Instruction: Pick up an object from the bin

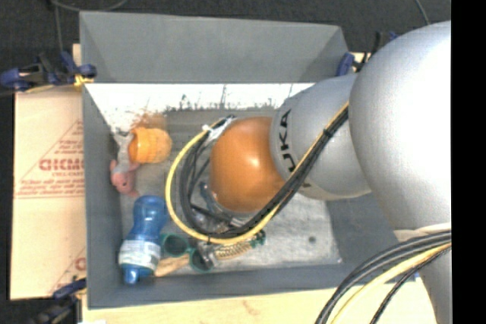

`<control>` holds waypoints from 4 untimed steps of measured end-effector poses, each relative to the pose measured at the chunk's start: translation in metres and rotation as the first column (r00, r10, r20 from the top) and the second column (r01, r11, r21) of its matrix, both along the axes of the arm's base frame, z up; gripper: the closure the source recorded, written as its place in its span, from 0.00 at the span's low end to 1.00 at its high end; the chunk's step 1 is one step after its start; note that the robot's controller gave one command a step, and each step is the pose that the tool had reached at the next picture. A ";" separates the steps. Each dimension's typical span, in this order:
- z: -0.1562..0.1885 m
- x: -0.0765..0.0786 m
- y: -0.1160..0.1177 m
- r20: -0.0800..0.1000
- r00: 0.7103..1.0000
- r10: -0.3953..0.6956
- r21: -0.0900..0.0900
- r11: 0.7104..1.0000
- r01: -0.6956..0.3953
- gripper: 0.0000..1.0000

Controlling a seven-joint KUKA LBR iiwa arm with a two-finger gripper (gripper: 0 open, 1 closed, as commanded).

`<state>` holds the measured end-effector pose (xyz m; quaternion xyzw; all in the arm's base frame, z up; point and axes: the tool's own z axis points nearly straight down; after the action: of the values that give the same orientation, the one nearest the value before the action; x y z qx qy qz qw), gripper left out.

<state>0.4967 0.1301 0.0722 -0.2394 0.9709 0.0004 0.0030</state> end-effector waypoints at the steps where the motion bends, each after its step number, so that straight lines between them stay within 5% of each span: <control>1: 0.000 0.000 0.000 0.000 1.000 -0.001 0.000 1.000 0.001 1.00; 2: 0.035 -0.003 -0.002 -0.007 1.000 0.007 -0.003 1.000 -0.007 1.00; 3: 0.045 0.012 0.004 -0.005 1.000 -0.029 0.000 1.000 0.029 0.00; 4: 0.044 0.012 0.005 -0.005 1.000 -0.031 0.001 1.000 0.031 0.00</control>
Offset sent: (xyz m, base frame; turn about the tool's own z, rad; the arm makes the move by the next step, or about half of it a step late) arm -0.0022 -0.0013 0.0530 -0.0139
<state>0.5087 0.1346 0.1164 -0.2244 0.9745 0.0013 0.0008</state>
